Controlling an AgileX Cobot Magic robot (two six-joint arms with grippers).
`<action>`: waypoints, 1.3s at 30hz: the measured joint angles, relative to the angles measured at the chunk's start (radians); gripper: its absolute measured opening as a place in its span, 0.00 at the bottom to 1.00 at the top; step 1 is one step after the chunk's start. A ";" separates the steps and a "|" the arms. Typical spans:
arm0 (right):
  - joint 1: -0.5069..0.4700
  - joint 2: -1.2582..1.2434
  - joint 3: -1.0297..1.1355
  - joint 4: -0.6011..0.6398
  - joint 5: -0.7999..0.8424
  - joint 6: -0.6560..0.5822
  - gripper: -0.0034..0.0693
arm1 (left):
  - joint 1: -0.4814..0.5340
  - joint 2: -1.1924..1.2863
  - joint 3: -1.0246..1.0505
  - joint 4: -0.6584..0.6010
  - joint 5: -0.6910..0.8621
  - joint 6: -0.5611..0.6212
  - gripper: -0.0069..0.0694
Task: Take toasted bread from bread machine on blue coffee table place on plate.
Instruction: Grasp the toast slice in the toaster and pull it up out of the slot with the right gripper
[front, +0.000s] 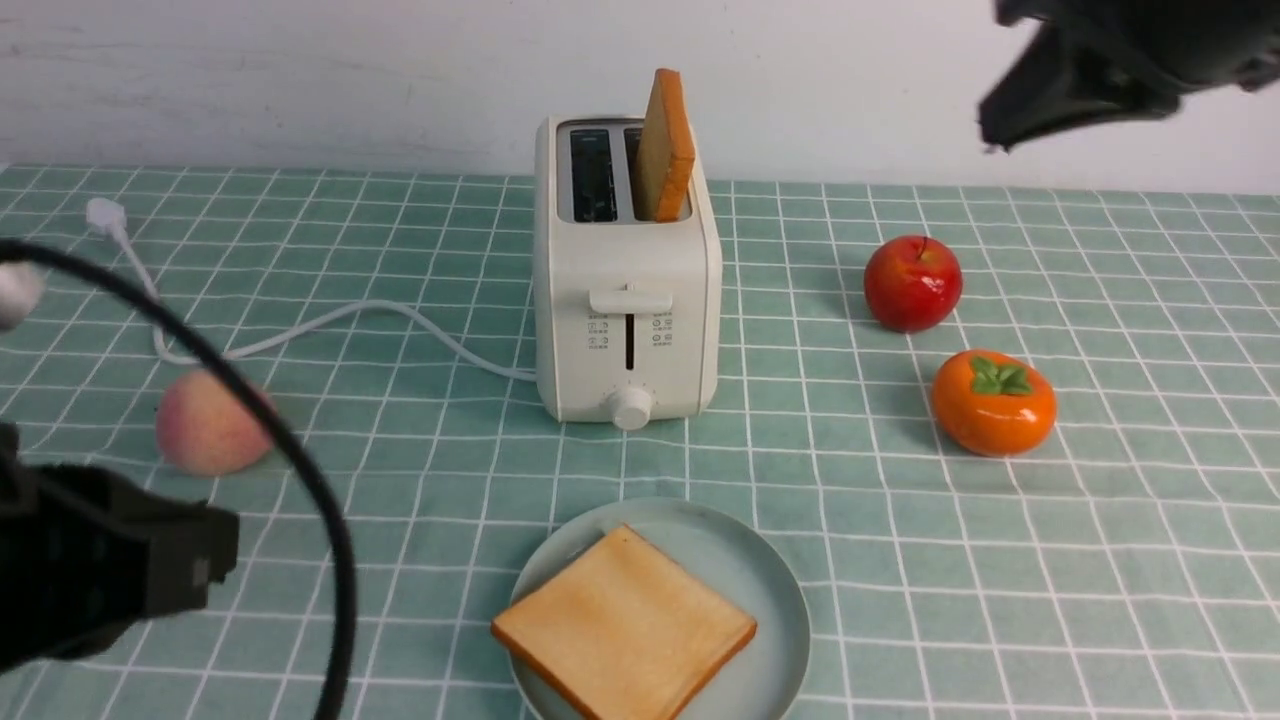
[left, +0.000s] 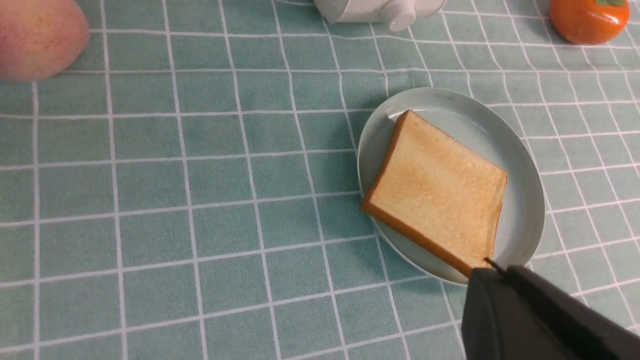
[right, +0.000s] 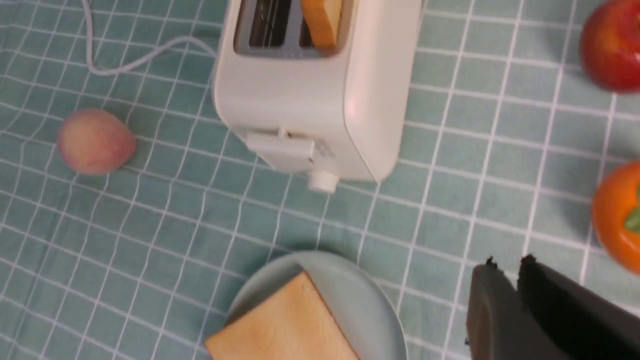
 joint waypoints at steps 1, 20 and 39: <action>0.010 0.039 -0.041 -0.005 -0.003 0.001 0.21 | 0.000 -0.023 0.020 0.000 -0.002 -0.008 0.07; 0.102 0.548 -0.426 0.030 -0.259 0.005 0.75 | 0.000 -0.144 0.154 0.020 -0.002 -0.100 0.07; 0.098 0.500 -0.613 0.005 -0.099 -0.009 0.13 | 0.000 -0.146 0.154 0.085 -0.002 -0.103 0.07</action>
